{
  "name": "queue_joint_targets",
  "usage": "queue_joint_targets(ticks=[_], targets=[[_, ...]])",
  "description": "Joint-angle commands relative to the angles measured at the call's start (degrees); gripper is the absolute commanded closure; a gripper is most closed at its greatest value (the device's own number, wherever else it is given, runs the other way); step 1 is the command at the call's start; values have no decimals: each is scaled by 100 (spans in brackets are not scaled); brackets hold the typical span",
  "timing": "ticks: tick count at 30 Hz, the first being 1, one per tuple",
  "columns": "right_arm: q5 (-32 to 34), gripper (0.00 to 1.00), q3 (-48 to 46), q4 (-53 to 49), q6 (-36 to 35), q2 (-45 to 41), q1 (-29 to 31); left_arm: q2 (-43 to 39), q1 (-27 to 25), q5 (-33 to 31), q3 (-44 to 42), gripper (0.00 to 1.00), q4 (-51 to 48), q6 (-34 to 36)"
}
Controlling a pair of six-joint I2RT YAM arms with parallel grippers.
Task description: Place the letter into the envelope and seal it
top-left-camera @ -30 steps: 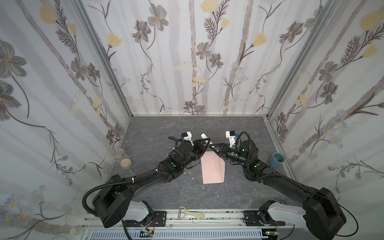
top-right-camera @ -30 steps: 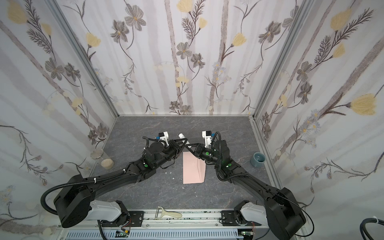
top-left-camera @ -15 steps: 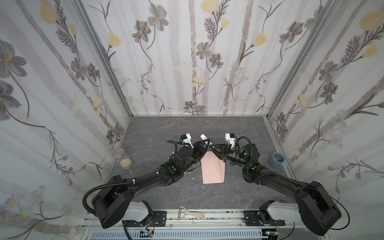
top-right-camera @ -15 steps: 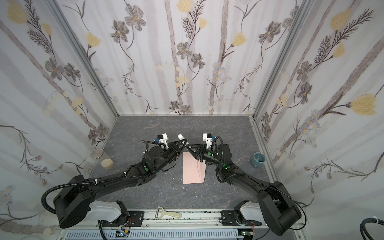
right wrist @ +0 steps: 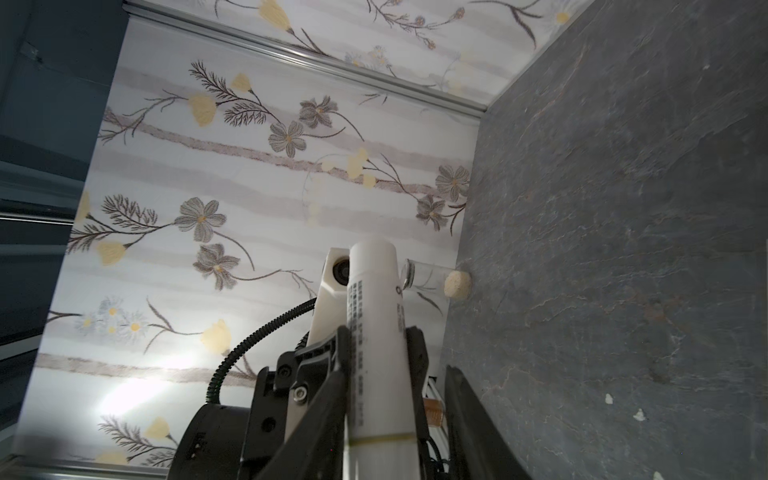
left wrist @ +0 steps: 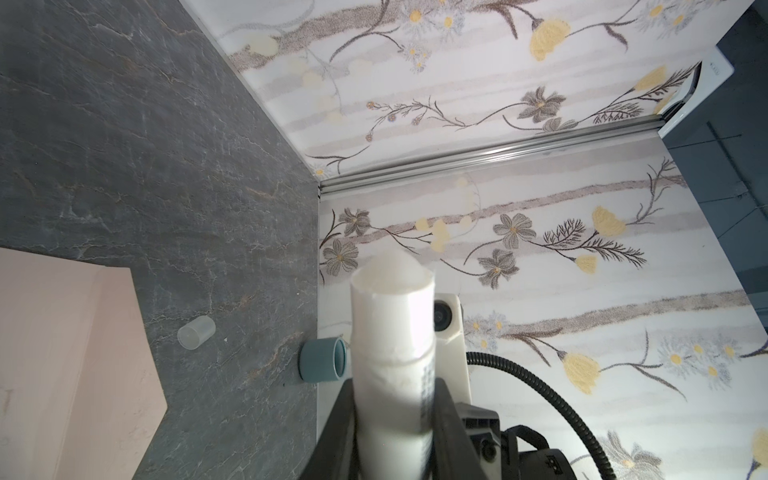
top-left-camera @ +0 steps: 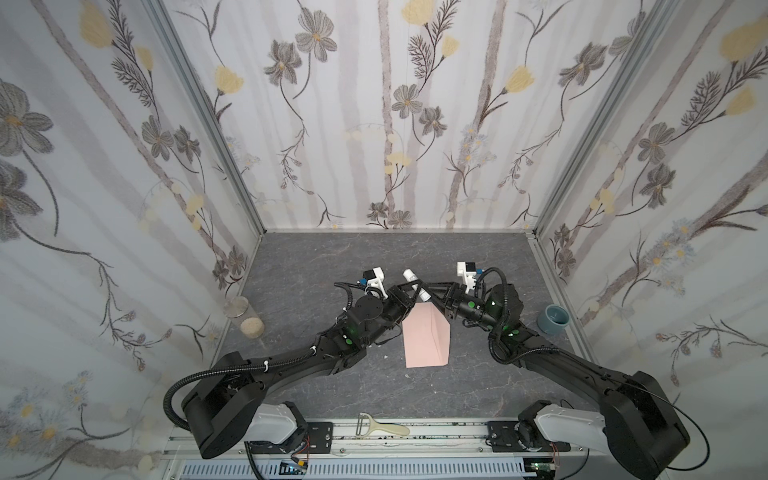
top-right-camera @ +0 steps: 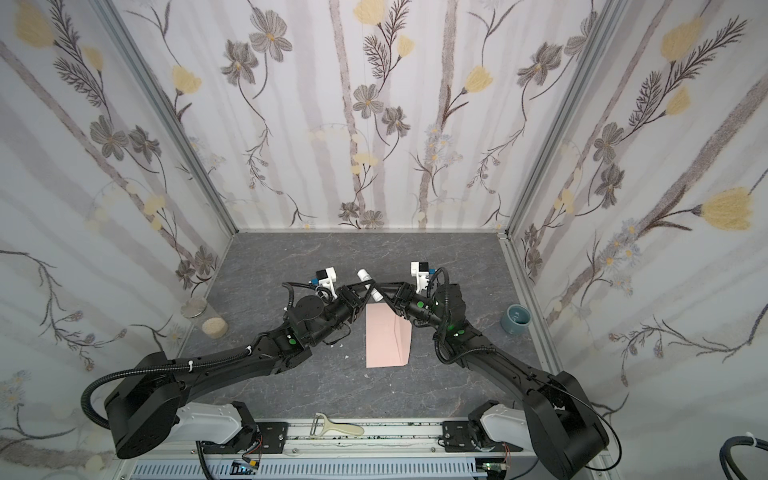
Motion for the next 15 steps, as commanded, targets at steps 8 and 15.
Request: queue_joint_targets(ticks=[8,15], targets=[[2818,56,107,-2501,-3451,-1515,779,-384,405,602,233,100,-822,617],[4918,51,605,-3013,-5442,-1337,2330,-75,654,930,738,100,-1585,97]])
